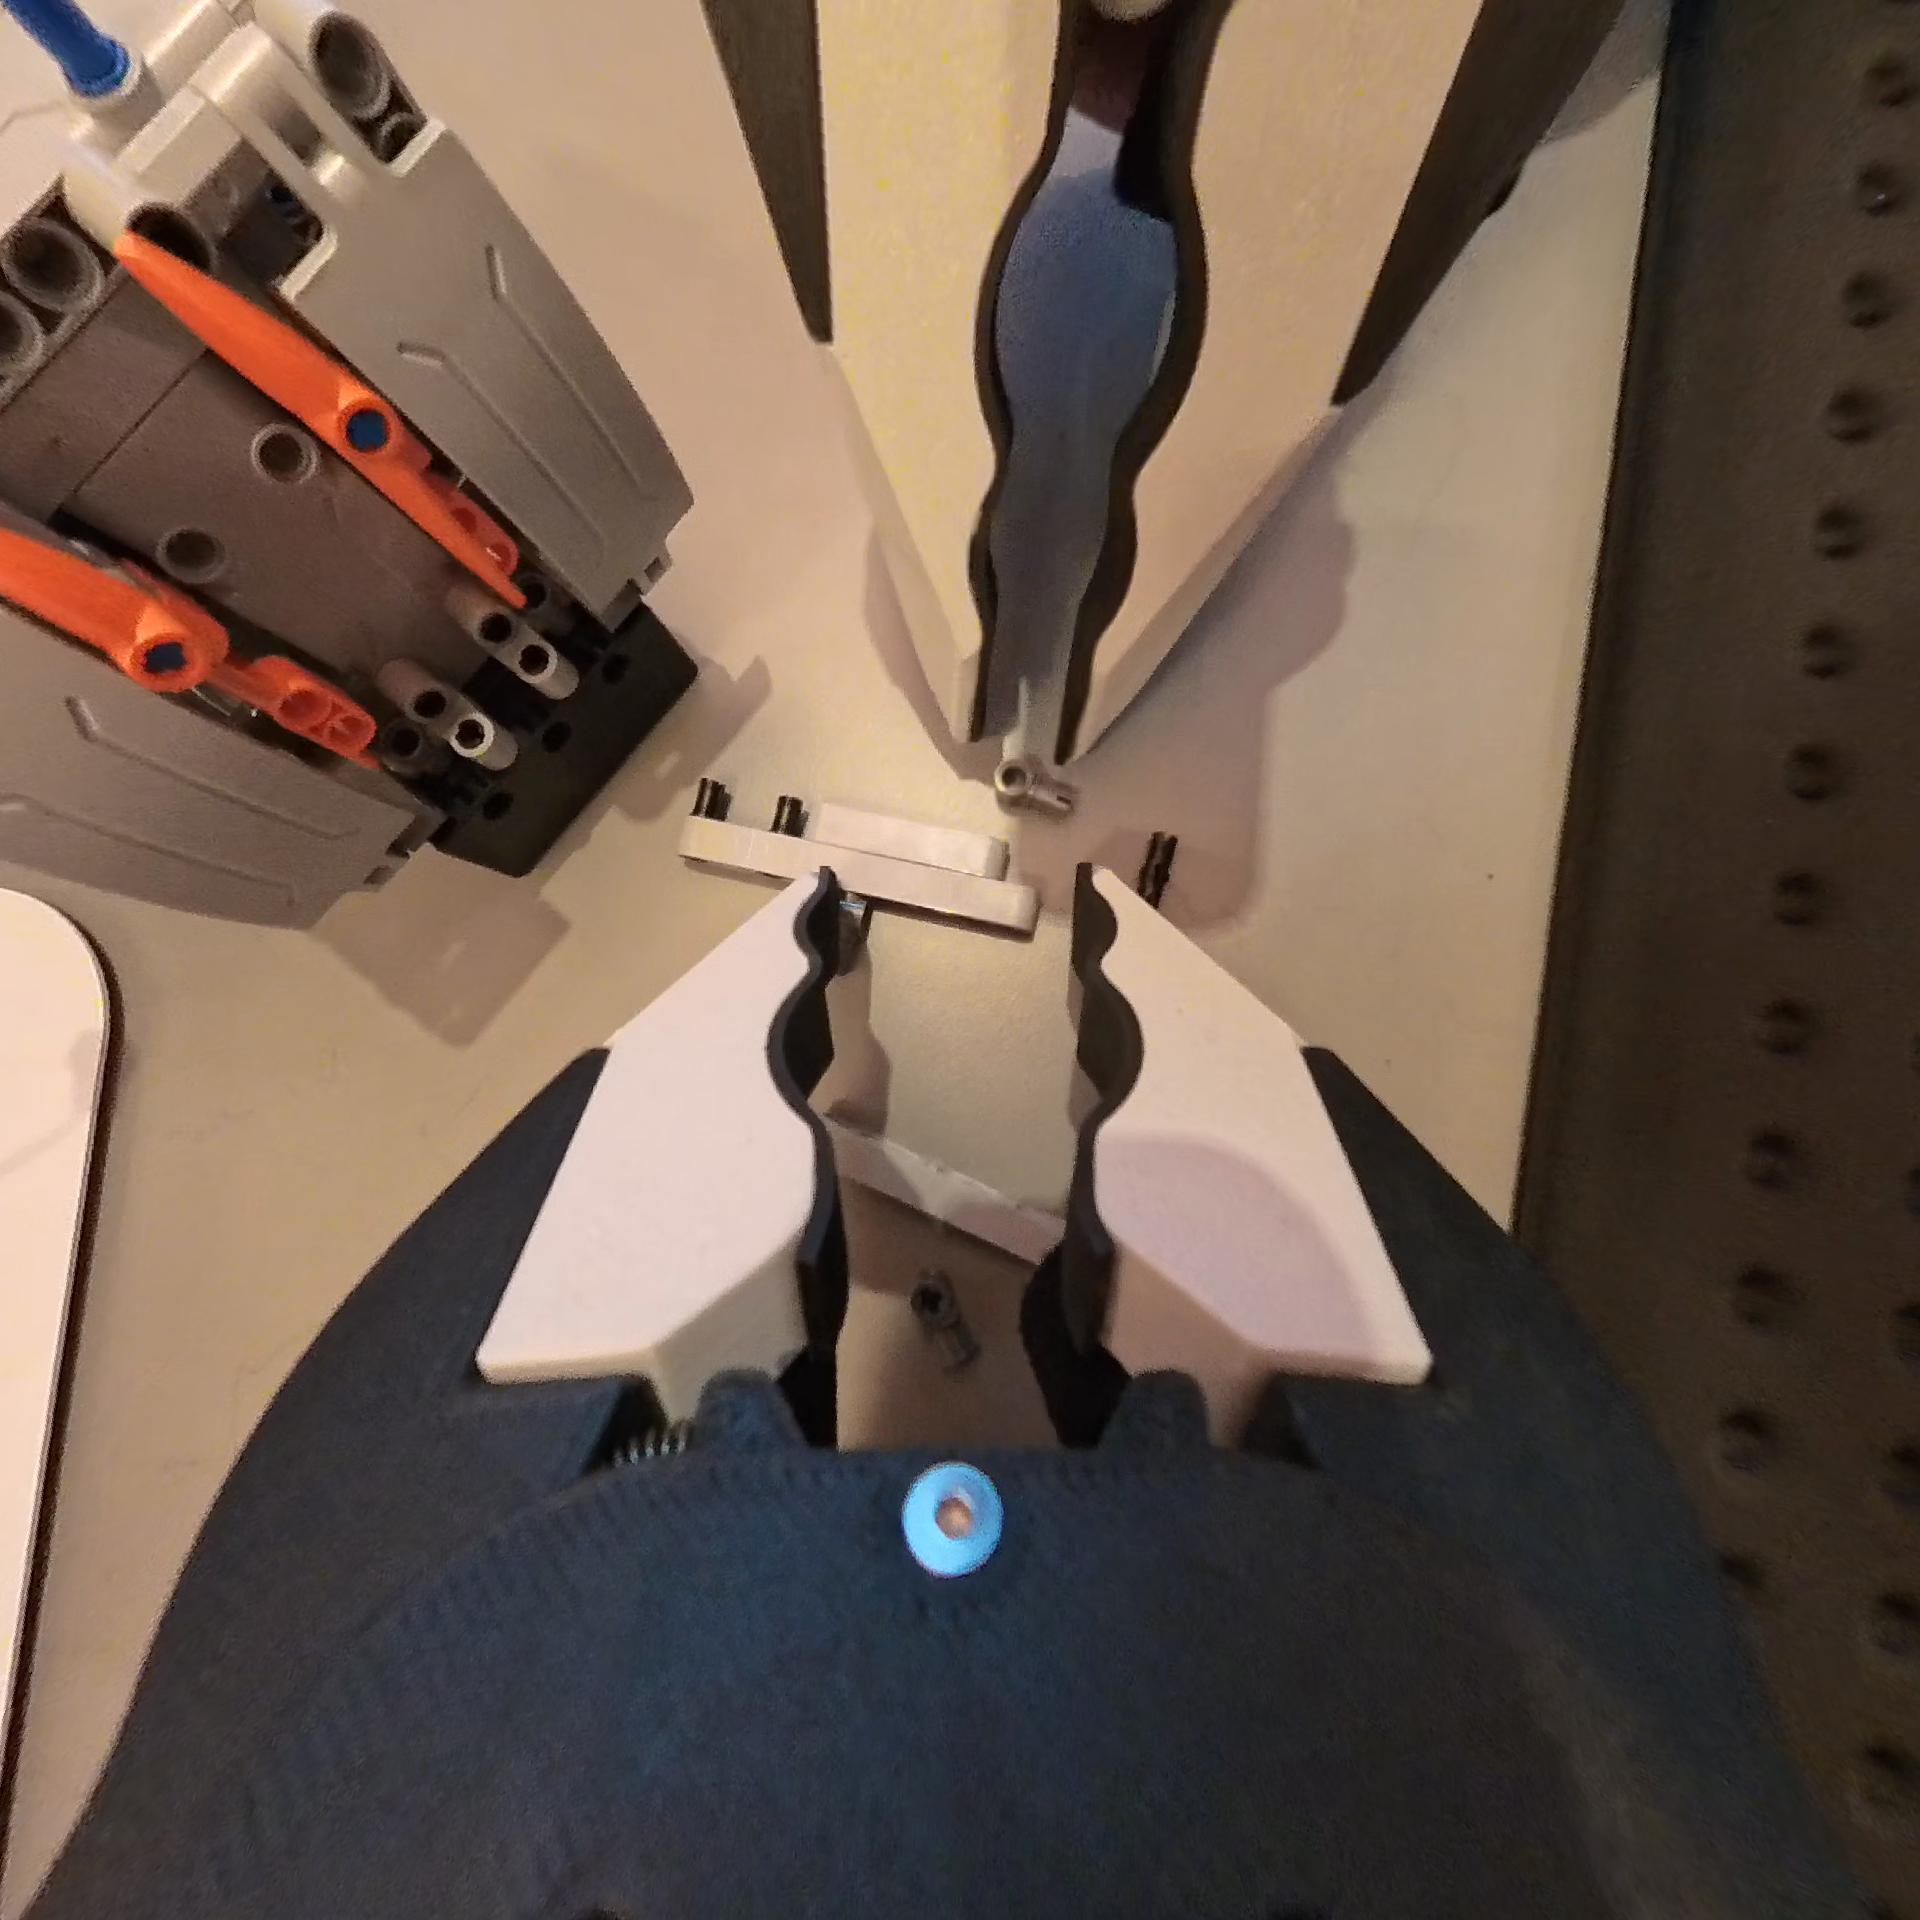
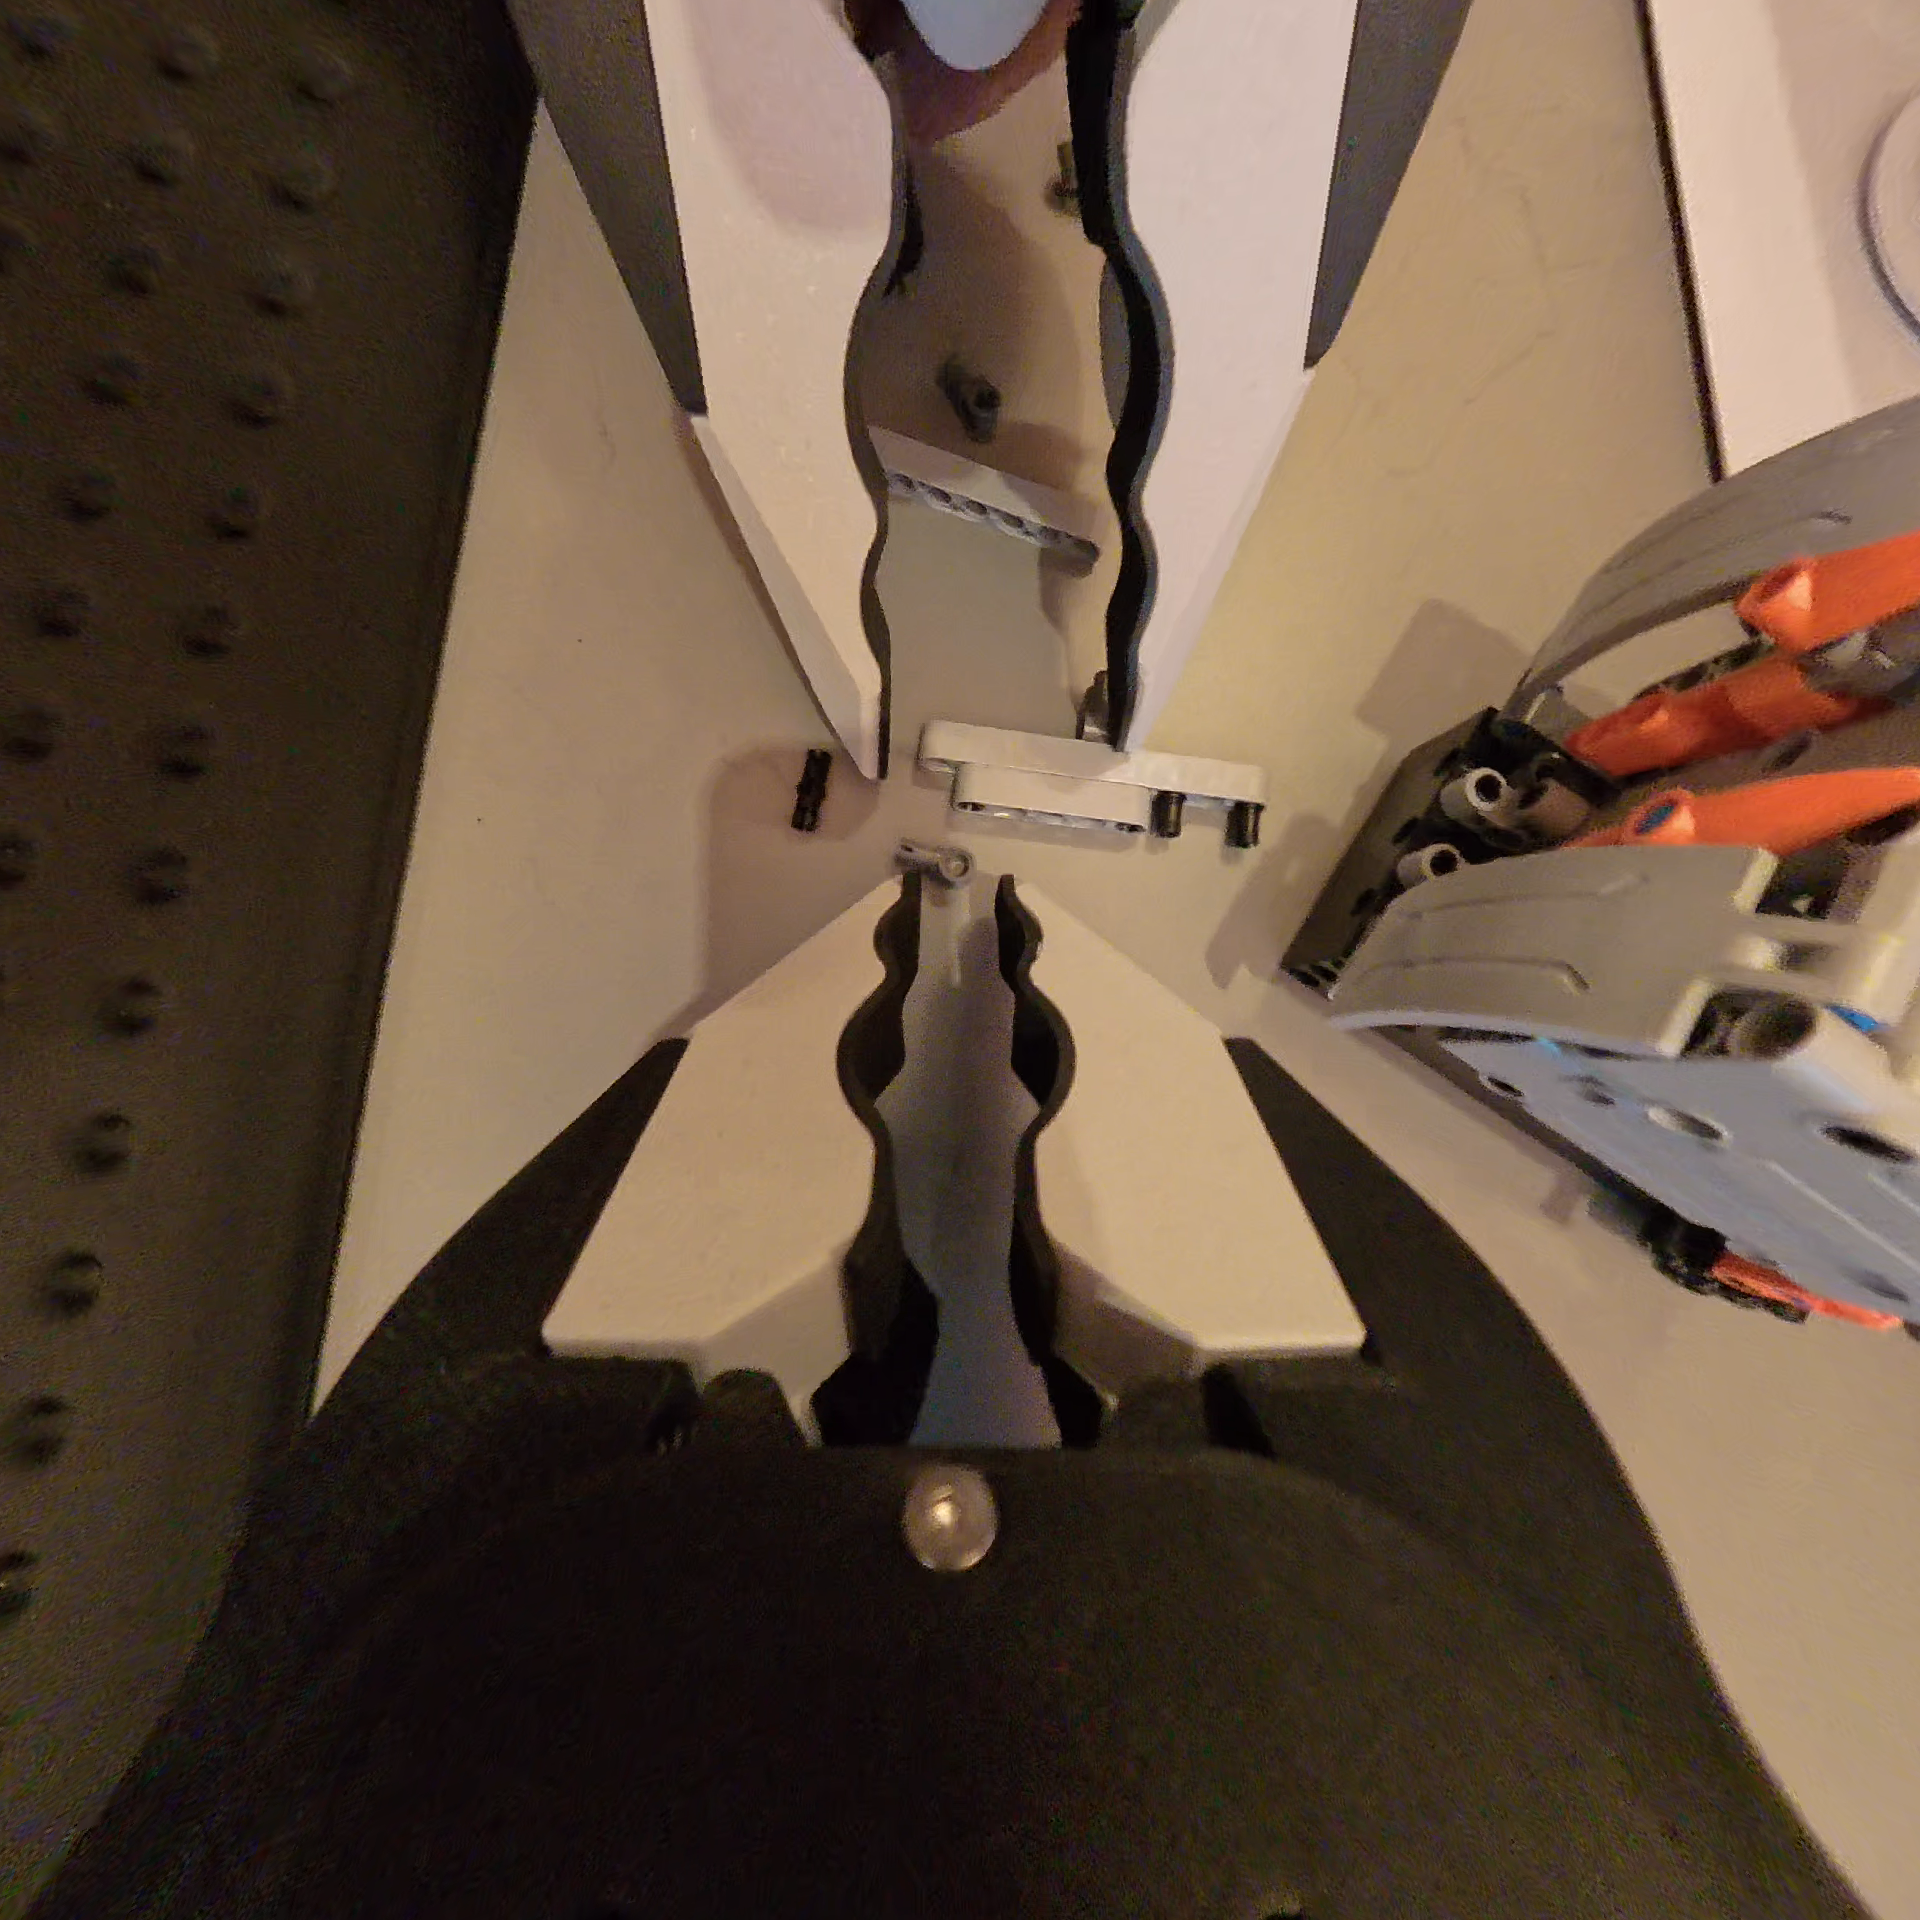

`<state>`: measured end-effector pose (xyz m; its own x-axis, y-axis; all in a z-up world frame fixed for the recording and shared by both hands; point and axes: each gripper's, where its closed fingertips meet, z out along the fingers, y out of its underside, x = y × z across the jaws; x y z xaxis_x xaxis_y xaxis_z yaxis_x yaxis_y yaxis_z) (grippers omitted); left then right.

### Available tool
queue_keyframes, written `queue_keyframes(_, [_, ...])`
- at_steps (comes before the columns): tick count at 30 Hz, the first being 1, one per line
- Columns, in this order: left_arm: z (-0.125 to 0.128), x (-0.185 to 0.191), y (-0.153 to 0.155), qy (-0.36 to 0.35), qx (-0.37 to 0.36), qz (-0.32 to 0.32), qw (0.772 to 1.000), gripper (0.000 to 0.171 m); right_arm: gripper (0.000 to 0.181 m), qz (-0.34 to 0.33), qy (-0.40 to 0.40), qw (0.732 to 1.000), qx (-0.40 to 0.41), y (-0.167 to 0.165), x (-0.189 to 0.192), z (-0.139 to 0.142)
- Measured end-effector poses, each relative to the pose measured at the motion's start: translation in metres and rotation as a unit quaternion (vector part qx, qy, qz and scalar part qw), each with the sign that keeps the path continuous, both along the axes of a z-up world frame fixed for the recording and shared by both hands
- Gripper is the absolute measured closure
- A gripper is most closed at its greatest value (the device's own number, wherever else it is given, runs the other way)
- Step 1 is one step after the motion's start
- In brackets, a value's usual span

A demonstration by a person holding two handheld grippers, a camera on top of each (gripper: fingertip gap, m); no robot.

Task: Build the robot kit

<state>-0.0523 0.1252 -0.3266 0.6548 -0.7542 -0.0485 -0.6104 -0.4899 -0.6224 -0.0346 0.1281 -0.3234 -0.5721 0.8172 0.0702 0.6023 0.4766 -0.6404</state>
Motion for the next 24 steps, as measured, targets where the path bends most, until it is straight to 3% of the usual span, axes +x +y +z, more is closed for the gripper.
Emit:
queue_keyframes(7, [0.001,-0.001,-0.004,0.003,-0.011,-0.012,1.0,0.131,0.167,0.047,0.005,0.999,0.009,-0.007,-0.004,-0.005])
queue_keyframes(15, [0.003,-0.003,-0.007,0.005,-0.013,-0.016,1.0,0.132,0.169,0.038,-0.013,0.999,-0.017,-0.011,-0.001,-0.006])
queue_keyframes(19, [0.003,-0.004,-0.007,0.004,-0.012,-0.015,1.0,0.131,0.156,0.037,-0.024,0.998,-0.036,-0.015,0.002,-0.007])
queue_keyframes(21, [0.003,-0.004,-0.007,0.009,-0.01,-0.017,1.0,0.132,0.169,0.037,-0.016,0.999,-0.027,-0.012,0.003,-0.005])
queue_keyframes(24, [0.004,-0.003,-0.007,0.008,-0.009,-0.018,1.0,0.132,0.174,0.036,-0.021,0.999,-0.025,-0.011,0.005,-0.006])
